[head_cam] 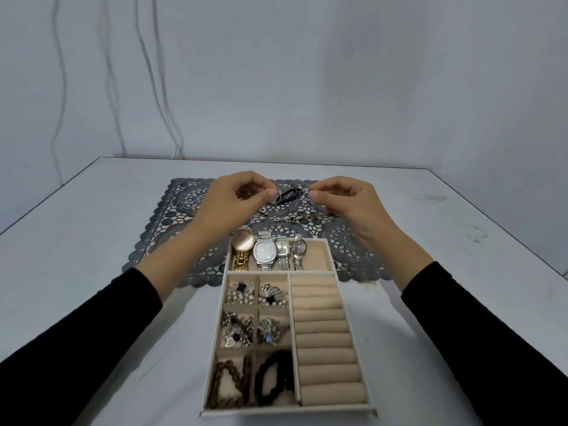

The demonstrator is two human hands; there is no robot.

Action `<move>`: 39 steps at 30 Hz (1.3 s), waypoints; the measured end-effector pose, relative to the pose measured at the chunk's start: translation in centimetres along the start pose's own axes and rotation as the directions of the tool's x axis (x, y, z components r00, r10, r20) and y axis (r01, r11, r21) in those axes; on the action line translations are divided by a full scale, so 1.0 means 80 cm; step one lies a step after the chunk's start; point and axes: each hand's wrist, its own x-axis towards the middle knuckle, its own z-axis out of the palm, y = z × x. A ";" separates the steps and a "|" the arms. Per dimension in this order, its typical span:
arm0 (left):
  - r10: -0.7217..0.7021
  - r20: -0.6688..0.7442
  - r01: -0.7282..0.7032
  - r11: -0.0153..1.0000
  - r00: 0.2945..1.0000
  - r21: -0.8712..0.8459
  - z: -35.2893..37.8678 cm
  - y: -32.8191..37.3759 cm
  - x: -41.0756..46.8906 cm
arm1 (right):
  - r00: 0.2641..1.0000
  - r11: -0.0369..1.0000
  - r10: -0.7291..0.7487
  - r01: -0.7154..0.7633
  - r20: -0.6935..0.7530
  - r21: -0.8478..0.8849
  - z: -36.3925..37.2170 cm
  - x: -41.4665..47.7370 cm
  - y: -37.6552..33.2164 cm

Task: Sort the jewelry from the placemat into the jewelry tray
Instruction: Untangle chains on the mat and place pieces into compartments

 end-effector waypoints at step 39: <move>-0.003 -0.002 0.003 0.994 1.000 -0.110 0.014 0.029 -0.121 | 0.967 0.830 -0.103 0.213 0.235 -0.516 -0.012 -0.132 0.000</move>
